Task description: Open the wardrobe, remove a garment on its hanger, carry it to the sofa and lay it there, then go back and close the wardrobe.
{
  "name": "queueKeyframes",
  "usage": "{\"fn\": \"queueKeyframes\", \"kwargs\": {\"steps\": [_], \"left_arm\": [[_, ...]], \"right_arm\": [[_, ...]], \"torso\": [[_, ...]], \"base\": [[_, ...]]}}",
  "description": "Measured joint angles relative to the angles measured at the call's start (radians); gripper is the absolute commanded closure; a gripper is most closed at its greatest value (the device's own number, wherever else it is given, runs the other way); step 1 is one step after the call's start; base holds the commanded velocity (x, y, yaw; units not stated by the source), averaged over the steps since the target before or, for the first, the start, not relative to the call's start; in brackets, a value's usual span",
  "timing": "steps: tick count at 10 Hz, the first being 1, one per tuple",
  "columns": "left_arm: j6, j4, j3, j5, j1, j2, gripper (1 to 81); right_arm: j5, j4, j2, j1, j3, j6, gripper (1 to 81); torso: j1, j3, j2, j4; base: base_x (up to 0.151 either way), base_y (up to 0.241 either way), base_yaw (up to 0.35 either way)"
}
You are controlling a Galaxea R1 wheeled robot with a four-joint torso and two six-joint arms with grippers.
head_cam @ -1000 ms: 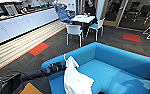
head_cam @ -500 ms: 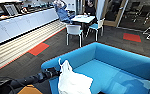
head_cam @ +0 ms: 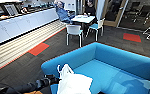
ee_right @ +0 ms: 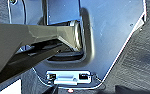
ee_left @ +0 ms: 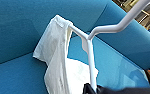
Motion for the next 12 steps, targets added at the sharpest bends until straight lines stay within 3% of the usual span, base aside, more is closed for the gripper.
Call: {"fn": "queueKeyframes", "kwargs": {"steps": [7, 8, 12], "left_arm": [[0.0, 0.009, -0.147, -0.036, 0.04, 0.024, 81.1], [0.011, 0.018, -0.161, -0.041, 0.04, 0.024, 1.0], [0.004, 0.016, -0.162, -0.079, 0.056, 0.02, 1.0]], "right_arm": [[0.003, 0.0, 0.0, -0.005, 0.0, 0.0, 1.0], [0.003, 0.0, 0.0, -0.005, 0.0, 0.0, 1.0], [0.003, 0.0, 0.0, -0.005, 0.0, 0.0, 1.0]], "torso": [[0.0, 0.0, 0.0, 0.0], [0.0, 0.0, 0.0, 0.0], [0.0, 0.0, 0.0, 0.0]], "base": [[0.0, 0.0, 0.0], [0.0, 0.0, 0.0], [0.0, 0.0, 0.0]]}}
